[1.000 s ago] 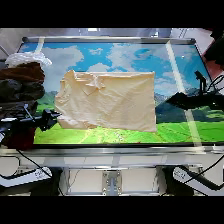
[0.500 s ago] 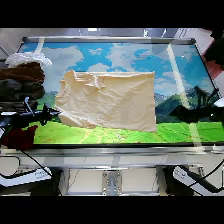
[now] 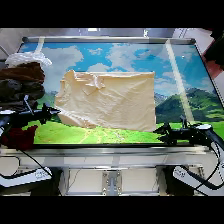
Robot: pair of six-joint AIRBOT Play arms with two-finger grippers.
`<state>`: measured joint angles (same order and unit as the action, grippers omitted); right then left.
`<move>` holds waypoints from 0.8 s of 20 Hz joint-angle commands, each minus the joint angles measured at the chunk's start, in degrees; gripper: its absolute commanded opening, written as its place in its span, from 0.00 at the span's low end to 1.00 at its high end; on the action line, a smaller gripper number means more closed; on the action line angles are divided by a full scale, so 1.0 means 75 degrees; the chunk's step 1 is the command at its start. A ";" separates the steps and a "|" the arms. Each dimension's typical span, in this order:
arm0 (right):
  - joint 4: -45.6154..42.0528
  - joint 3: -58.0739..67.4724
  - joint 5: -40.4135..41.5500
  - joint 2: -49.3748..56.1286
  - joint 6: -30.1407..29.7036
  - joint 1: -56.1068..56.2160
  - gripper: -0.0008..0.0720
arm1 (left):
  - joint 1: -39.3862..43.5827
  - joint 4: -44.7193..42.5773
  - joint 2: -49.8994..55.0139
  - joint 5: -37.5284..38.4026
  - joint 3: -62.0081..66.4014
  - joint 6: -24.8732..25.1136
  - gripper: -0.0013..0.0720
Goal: Fold the shirts.
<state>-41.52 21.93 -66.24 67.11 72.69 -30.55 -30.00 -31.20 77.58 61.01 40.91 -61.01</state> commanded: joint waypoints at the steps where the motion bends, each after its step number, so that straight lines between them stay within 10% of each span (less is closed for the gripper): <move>1: 0.1195 -0.0227 0.0930 0.0259 -0.0291 0.0058 0.69 | 0.0003 -0.0003 -0.0006 0.0012 0.0009 0.0015 0.03; 6: 0.2544 -0.0207 0.1740 0.0889 -0.0799 0.0950 0.63 | 0.0003 0.0000 -0.0006 0.0015 0.0009 0.0058 0.03; 8: 0.3042 -0.0111 0.1629 0.0947 -0.1306 0.1230 0.05 | 0.0003 0.0003 -0.0012 0.0026 0.0012 0.0058 0.03; 16: 0.3681 0.2830 -0.1495 -0.1501 -0.2576 0.1268 0.03 | -0.0137 0.0102 -0.2748 0.1102 0.1789 0.0195 0.03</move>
<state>-14.72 34.33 -68.97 64.03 55.42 -21.28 -30.41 -31.27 65.58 66.46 48.62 -59.79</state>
